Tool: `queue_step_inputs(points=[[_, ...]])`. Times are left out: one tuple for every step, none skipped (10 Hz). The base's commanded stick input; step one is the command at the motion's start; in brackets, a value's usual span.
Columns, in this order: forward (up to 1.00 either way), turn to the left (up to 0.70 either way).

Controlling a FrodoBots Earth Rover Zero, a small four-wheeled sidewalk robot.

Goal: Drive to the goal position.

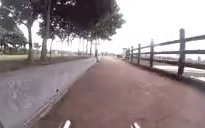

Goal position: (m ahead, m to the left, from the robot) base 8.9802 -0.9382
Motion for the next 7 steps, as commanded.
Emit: queue_step_inputs(points=[[0.7, 0.07], [0.7, 0.07], [0.7, 0.07], [0.7, 0.07], [0.7, 0.07], [0.7, 0.07], [0.7, 0.07]])
